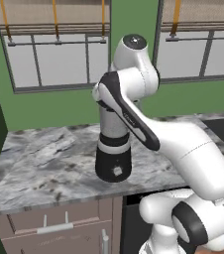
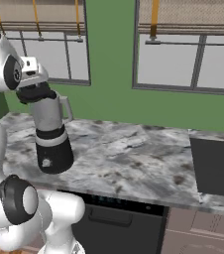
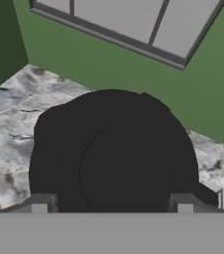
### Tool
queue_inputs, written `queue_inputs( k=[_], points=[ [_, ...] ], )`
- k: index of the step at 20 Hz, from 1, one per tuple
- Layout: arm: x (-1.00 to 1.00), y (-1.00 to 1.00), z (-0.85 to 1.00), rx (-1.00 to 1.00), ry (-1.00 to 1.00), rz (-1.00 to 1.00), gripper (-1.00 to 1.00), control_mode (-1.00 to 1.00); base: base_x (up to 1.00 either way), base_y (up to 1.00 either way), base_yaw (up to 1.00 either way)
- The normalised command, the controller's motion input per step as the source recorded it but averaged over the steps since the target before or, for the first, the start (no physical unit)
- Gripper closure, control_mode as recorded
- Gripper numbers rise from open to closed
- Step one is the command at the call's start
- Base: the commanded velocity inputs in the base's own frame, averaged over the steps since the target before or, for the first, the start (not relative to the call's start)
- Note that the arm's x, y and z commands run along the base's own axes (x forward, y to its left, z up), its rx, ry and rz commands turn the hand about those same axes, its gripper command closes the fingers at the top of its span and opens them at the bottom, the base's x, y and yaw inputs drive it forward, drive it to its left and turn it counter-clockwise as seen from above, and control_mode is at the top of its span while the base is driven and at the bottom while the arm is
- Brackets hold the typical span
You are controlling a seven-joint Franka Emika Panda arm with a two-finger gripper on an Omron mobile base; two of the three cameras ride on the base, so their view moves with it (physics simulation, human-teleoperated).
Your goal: Close the lid blender by securely placing the lid on top.
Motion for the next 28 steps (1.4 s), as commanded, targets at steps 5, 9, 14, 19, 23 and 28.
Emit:
queue_inputs(
  k=[5, 9, 14, 19, 23, 28],
  points=[
    [0.36, -0.14, 0.00, 0.00, 0.13, 0.05, 1.00, -1.00, 0.00, 0.00, 0.00],
    [0.39, 0.00, 0.01, 0.00, 0.16, 0.05, 1.00, -1.00, 0.00, 0.00, 0.00],
    [0.48, 0.00, 0.04, 0.00, 0.08, 0.06, 1.00, -1.00, 0.00, 0.00, 0.00],
    [0.13, -0.01, 0.00, -0.02, 0.05, 0.03, 1.00, -1.00, 0.00, 0.00, 0.00],
    [-0.02, -0.02, 0.00, -0.01, 0.03, 0.01, 1.00, -1.00, 0.00, 0.00, 0.00],
    [-0.33, -0.05, 0.00, 0.00, 0.00, 0.00, 1.00, -1.00, 0.00, 0.00, 0.00]
  ],
)
